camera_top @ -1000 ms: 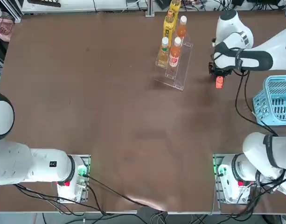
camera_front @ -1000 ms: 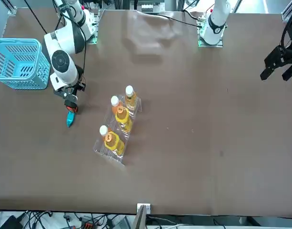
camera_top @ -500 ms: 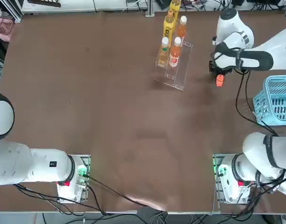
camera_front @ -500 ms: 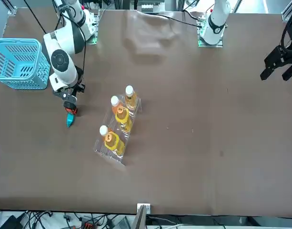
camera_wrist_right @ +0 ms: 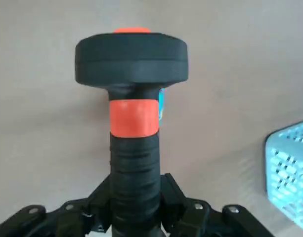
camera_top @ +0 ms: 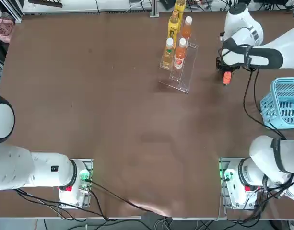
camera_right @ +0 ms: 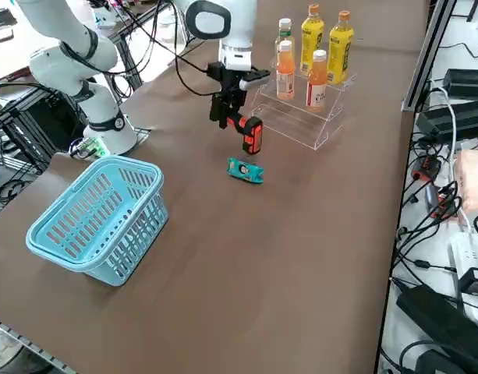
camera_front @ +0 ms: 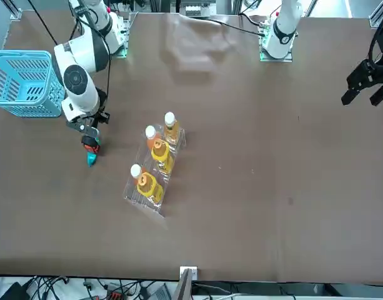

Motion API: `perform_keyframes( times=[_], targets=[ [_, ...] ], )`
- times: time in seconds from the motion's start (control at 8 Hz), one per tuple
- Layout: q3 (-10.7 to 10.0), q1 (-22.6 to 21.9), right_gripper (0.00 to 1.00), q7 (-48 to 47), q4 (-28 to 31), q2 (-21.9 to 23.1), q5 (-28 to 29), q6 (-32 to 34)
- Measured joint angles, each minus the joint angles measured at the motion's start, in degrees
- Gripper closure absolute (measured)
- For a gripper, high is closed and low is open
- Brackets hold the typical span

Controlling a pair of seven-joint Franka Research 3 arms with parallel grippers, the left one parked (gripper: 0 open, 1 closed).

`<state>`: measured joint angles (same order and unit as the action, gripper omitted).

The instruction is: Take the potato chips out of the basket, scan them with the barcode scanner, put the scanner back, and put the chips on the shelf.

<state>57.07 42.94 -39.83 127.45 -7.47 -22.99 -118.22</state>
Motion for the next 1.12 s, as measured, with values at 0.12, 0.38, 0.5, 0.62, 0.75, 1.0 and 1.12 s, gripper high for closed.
perform_keyframes(
  times=[0.12,0.38,0.5,0.62,0.75,1.0,1.12],
  targets=[
    [-0.1,2.1,0.63,4.5,-2.2,-0.2,0.0,1.0],
    [-0.5,8.5,0.63,16.9,-6.3,-1.9,0.0,1.6],
    [-0.7,12.0,0.63,23.3,-8.3,-3.3,-0.1,1.6],
    [-1.0,15.5,0.63,29.6,-10.3,-5.1,-0.1,1.6],
    [-1.6,18.2,0.63,35.3,-12.5,-7.4,-0.1,1.6],
    [-5.8,19.9,0.63,44.3,-17.2,-13.0,-1.6,1.6],
    [-8.1,20.0,0.63,47.0,-19.2,-15.6,-4.2,1.5]
  ],
)
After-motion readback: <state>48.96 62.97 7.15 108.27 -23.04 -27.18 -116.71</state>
